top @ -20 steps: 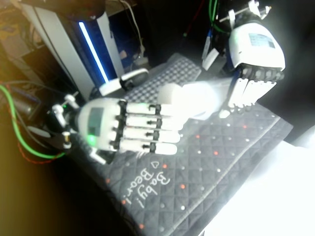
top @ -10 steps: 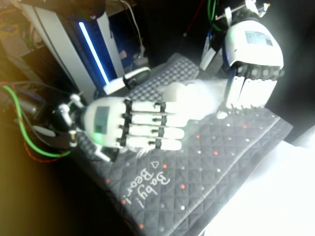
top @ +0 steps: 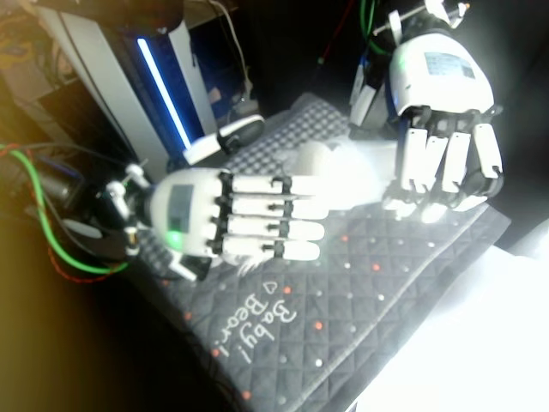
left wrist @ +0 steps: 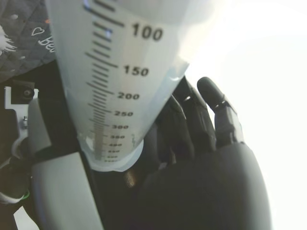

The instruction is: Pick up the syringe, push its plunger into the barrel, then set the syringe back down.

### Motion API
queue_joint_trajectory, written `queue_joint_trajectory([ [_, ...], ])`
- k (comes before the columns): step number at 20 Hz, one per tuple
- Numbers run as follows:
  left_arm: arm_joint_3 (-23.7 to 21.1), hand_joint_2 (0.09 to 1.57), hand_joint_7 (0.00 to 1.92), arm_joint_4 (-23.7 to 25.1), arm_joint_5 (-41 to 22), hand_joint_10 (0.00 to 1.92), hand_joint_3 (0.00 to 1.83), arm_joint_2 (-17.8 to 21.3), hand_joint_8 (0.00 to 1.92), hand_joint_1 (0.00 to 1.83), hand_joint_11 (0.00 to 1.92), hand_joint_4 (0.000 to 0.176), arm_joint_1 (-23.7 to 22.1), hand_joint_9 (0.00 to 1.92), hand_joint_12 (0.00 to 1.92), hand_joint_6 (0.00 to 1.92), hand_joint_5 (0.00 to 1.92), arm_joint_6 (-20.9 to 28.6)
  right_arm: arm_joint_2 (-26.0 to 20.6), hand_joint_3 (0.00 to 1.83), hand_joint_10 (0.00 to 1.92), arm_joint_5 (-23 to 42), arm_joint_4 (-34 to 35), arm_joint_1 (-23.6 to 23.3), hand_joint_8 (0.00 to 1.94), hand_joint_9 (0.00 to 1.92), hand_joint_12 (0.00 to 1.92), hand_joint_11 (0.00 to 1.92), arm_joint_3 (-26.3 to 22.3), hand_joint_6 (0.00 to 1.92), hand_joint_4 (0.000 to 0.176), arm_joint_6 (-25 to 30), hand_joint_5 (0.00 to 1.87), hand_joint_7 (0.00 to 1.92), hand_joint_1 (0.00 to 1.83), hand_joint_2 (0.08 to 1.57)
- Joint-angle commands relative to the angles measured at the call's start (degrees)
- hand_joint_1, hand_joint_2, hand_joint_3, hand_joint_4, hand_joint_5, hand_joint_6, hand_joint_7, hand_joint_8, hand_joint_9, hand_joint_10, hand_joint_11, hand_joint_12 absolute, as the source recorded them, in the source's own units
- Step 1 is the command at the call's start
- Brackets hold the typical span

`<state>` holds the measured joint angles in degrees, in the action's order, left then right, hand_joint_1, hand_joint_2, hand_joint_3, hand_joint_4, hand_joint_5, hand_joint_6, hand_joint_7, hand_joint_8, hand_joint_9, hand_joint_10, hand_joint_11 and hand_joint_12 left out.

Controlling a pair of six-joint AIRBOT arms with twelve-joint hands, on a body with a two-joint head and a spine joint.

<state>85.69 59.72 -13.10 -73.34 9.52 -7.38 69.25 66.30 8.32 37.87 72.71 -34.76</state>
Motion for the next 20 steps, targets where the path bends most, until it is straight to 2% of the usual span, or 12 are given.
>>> queue_joint_trajectory([
  [1,-0.59,1.4,0.65,-2.85,-7.86,1.25,0.01,-0.52,1.06,0.7,0.03,0.154,-1.54,0.4,1.84,1.72,0.49,1.52,0.06,0.0,0.0,3.62,-2.83,-0.62,0.0,0.08,0.02,0.05,-0.27,0.0,0.0,0.07,0.06,0.12,0.0,0.94],
  [2,-0.56,1.3,1.09,-2.81,-7.74,1.89,0.0,-0.51,1.87,0.98,1.21,0.076,-1.19,1.19,1.92,1.85,0.83,1.52,-0.15,0.0,0.0,3.62,-2.94,-0.62,0.0,0.06,0.02,0.05,-0.49,0.0,0.0,0.1,0.07,0.11,0.0,0.9],
  [3,-0.57,1.22,1.2,-2.7,-7.7,1.92,0.0,-0.51,1.91,1.25,1.44,0.055,-0.92,1.38,1.92,1.91,0.92,1.52,-0.15,0.0,0.0,3.63,-3.1,-0.62,0.0,0.05,0.01,0.04,-0.87,0.0,0.0,0.1,0.06,0.11,0.0,0.91],
  [4,-0.58,1.19,1.23,-2.68,-7.7,1.92,0.0,-0.51,1.92,1.31,1.49,0.048,-0.86,1.42,1.92,1.92,0.94,1.52,-0.16,0.0,0.0,3.65,-3.11,-0.62,0.0,0.05,0.01,0.04,-1.08,0.0,0.0,0.1,0.06,0.1,0.0,0.91],
  [5,-0.66,1.17,1.44,-2.52,-7.68,1.92,0.0,-0.49,1.92,1.51,1.62,0.0,-0.7,1.57,1.92,1.92,1.21,1.52,-0.44,0.0,0.0,3.7,-3.11,-0.62,0.0,0.03,0.01,0.03,-1.31,0.0,0.0,0.1,0.04,0.09,0.0,0.92],
  [6,-0.75,1.17,1.44,-2.46,-7.68,1.92,0.0,-0.44,1.92,1.51,1.62,0.0,-0.52,1.57,1.92,1.92,1.21,1.52,-1.08,0.0,0.0,3.79,-3.14,-0.62,0.0,0.03,0.01,0.03,-1.53,0.0,0.0,0.1,0.04,0.09,0.0,0.92],
  [8,-0.98,1.19,1.52,-2.22,-7.68,1.92,0.0,-0.32,1.92,1.61,1.64,0.0,-0.06,1.6,1.92,1.92,1.39,1.53,-2.3,0.0,0.0,4.44,-3.11,-0.62,0.0,0.02,0.01,0.03,-2.08,0.0,0.0,0.1,0.02,0.07,0.0,0.84],
  [9,-1.1,1.23,1.49,-2.08,-7.65,1.92,0.0,-0.26,1.92,1.56,1.55,0.0,0.16,1.56,1.92,1.92,1.3,1.53,-3.03,0.0,0.0,4.8,-3.11,-0.62,0.0,0.01,0.0,0.02,-2.38,0.0,0.0,0.1,0.0,0.06,0.0,0.86],
  [12,-1.44,1.22,1.47,-1.7,-7.43,1.92,0.0,0.16,1.92,1.51,1.61,0.0,1.07,1.57,1.92,1.92,1.27,1.53,-6.12,0.01,0.0,6.59,-3.03,-0.62,0.01,0.01,0.0,0.0,-3.46,0.01,0.0,0.09,0.02,0.06,0.0,0.89],
  [15,-1.92,1.21,1.44,-0.92,-6.92,1.92,0.0,0.67,1.92,1.59,1.61,0.0,1.63,1.55,1.92,1.92,1.24,1.57,-8.22,0.01,0.0,7.37,-3.02,-0.62,0.01,0.03,0.0,0.01,-4.23,0.0,0.0,0.07,0.02,0.08,0.0,0.98],
  [16,-2.36,1.2,1.4,-0.04,-6.62,1.92,0.0,0.97,1.92,1.59,1.59,0.0,1.87,1.52,1.92,1.92,1.18,1.6,-9.52,0.0,0.0,7.39,-3.02,-0.62,0.0,0.0,0.0,0.0,-4.65,0.0,0.0,-0.19,0.01,0.06,0.0,0.89],
  [20,-3.53,1.19,1.34,2.98,-5.25,1.92,0.0,1.42,1.92,1.59,1.54,0.0,1.85,1.45,1.92,1.92,1.14,1.69,-12.26,0.01,0.0,7.36,-2.55,-0.54,0.0,0.01,0.0,0.0,-5.21,0.0,0.0,-0.92,0.0,0.07,0.0,0.9],
])
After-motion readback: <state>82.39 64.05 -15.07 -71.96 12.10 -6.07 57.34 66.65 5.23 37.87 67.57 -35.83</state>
